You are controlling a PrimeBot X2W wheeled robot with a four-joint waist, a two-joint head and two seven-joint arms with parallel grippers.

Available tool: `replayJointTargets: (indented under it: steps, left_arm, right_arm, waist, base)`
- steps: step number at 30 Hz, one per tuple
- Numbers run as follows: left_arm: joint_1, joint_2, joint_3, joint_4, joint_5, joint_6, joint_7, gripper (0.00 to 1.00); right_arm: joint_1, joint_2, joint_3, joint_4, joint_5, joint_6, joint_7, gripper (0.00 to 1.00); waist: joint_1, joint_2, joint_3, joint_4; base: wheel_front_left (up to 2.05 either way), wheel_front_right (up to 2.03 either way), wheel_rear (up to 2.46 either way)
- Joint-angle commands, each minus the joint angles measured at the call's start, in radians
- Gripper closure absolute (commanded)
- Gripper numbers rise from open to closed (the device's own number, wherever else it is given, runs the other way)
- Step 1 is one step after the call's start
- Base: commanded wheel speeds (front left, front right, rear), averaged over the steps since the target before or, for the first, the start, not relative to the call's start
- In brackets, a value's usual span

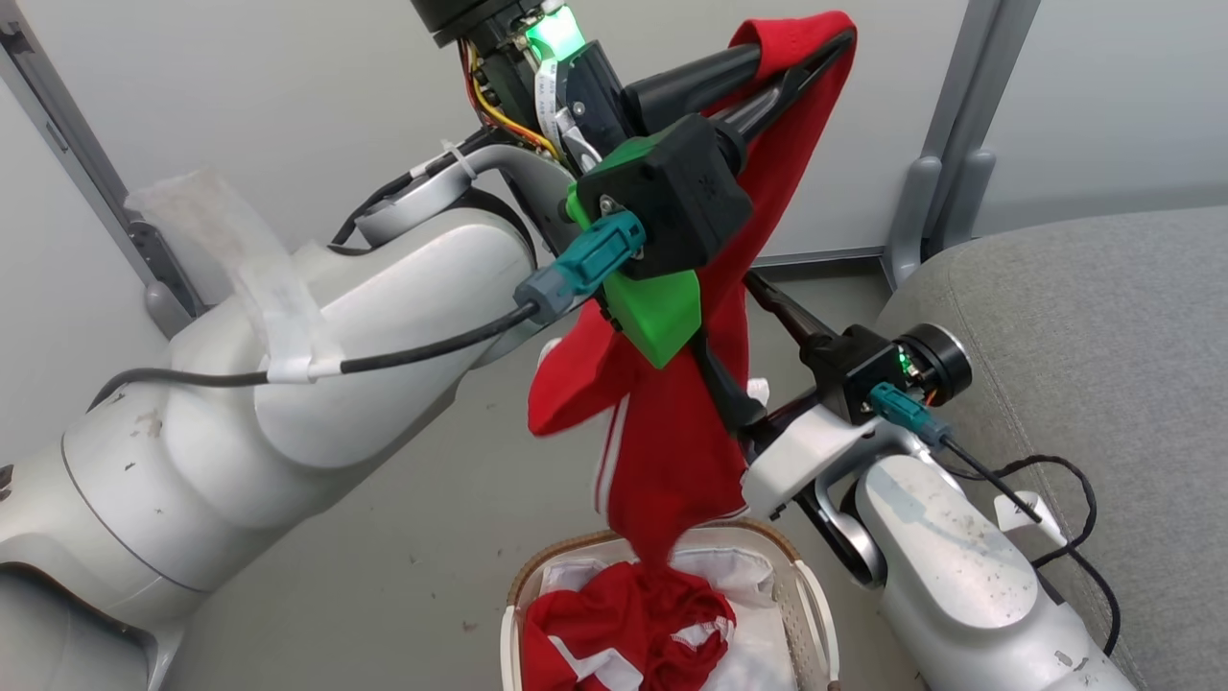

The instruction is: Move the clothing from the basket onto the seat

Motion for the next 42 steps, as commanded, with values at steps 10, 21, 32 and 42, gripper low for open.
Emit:
replayJointTargets:
  steps: [10, 21, 32, 42]
  left_arm:
    - [0.019, 0.003, -0.023, -0.019, -0.024, 0.001, -0.016, 1.0]
    - [0.142, 0.064, 0.038, 0.081, -0.131, 0.054, -0.063, 1.0]
    - [0.429, 0.038, 0.221, 0.243, -0.336, 0.097, -0.158, 0.09]
    - [0.675, -0.056, 0.434, 0.214, -0.226, 0.064, -0.158, 0.0]
  right_arm:
    - [-0.046, -0.004, 0.062, 0.041, 0.044, -0.001, -0.005, 0.69]
    - [-0.053, -0.004, 0.043, 0.055, 0.047, -0.001, -0.005, 1.0]
    - [-0.051, -0.004, -0.081, 0.061, 0.015, -0.001, -0.005, 1.0]
    - [-0.041, -0.004, -0.153, 0.051, -0.017, -0.001, -0.005, 1.0]
  waist:
    - [0.0, 0.0048, 0.006, 0.009]
    - [0.0, 0.0048, 0.027, -0.004]
    - [0.0, 0.0048, 0.057, -0.005]
    - [0.0, 0.0048, 0.095, -0.005]
  base:
    - [0.0, 0.0, 0.0]
    - [0.0, 0.0, 0.0]
    - [0.0, 0.0, 0.0]
    - [0.0, 0.0, 0.0]
